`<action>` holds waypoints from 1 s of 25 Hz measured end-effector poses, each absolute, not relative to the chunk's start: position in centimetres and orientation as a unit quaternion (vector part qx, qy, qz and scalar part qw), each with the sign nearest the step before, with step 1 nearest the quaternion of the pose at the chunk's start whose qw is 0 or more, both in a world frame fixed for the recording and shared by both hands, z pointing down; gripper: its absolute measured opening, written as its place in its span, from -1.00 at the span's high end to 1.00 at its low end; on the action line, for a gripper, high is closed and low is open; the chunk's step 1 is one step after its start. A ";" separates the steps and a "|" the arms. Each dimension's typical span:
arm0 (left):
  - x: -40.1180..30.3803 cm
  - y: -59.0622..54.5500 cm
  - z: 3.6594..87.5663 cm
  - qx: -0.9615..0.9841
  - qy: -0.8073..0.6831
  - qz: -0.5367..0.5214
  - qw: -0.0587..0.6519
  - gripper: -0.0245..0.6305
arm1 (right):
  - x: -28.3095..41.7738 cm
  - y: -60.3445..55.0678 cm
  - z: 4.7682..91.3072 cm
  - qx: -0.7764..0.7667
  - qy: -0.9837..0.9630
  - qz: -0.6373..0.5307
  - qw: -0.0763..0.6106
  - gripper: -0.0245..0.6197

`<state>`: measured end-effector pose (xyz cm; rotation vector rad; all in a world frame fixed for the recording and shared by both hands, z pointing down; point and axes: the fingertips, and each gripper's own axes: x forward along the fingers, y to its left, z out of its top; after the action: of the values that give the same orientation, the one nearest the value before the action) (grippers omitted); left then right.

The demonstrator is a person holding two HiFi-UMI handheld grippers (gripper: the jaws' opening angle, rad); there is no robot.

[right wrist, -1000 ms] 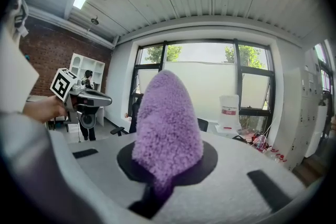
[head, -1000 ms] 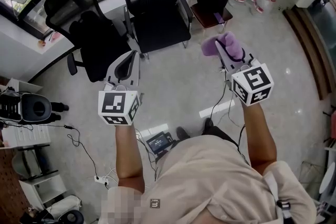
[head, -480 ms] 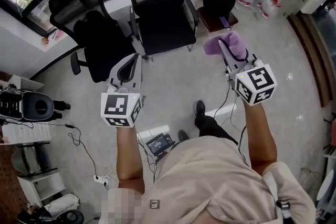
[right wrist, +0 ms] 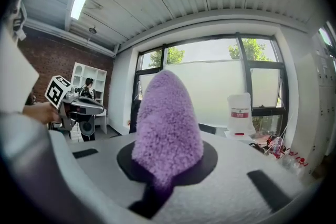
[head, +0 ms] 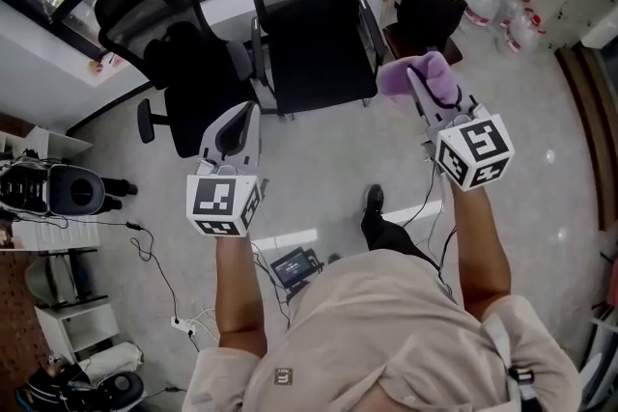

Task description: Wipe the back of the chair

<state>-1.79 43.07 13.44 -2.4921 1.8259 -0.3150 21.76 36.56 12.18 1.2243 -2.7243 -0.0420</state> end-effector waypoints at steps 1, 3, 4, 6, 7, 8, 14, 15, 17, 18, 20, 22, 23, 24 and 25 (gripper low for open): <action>-1.4 41.6 13.6 -0.800 0.590 -0.104 0.018 0.91 | 22.0 34.8 12.4 0.405 -0.911 -0.011 0.076 0.87; -0.3 38.7 14.0 -0.798 0.592 -0.111 0.017 0.91 | 22.5 31.5 13.0 0.396 -0.915 -0.002 0.077 0.87; 0.1 37.4 14.0 -0.796 0.594 -0.115 0.017 0.91 | 22.8 29.9 13.3 0.392 -0.917 0.001 0.077 0.87; 0.7 34.6 13.9 -0.793 0.597 -0.120 0.016 0.91 | 23.2 26.7 13.5 0.386 -0.919 0.005 0.077 0.87; 0.8 33.3 13.9 -0.792 0.599 -0.122 0.015 0.91 | 23.2 25.3 13.6 0.383 -0.921 0.008 0.076 0.87; 0.9 32.1 14.0 -0.790 0.601 -0.125 0.014 0.91 | 23.2 24.0 13.7 0.379 -0.922 0.010 0.075 0.87; 2.6 26.0 13.9 -0.783 0.607 -0.137 0.011 0.91 | 24.0 18.1 14.5 0.357 -0.931 0.023 0.077 0.87; 2.8 25.3 13.7 -0.782 0.608 -0.139 0.013 0.91 | 24.1 17.3 14.5 0.354 -0.932 0.023 0.076 0.87; 3.2 23.9 13.3 -0.780 0.610 -0.141 0.018 0.91 | 24.2 16.0 14.4 0.349 -0.934 0.023 0.072 0.87; 3.3 23.2 13.0 -0.779 0.611 -0.142 0.021 0.91 | 24.3 15.3 14.3 0.347 -0.935 0.022 0.070 0.87; 3.6 21.8 12.7 -0.777 0.613 -0.142 0.025 0.91 | 24.5 14.1 14.1 0.344 -0.936 0.021 0.068 0.87; 3.7 20.7 12.4 -0.776 0.614 -0.143 0.030 0.91 | 24.6 13.2 14.3 0.342 -0.937 0.021 0.067 0.87; 3.6 20.3 12.2 -0.775 0.614 -0.143 0.034 0.91 | 24.6 12.8 14.3 0.342 -0.937 0.021 0.067 0.87; 3.6 19.8 11.8 -0.775 0.615 -0.142 0.037 0.91 | 24.6 12.4 14.2 0.342 -0.937 0.021 0.067 0.87; 3.4 19.3 11.4 -0.774 0.616 -0.141 0.041 0.91 | 24.6 11.9 14.0 0.342 -0.937 0.020 0.067 0.87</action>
<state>3.45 19.34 11.37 -2.3708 1.8867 -0.4313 24.57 11.93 14.02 1.0321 -2.8252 0.0614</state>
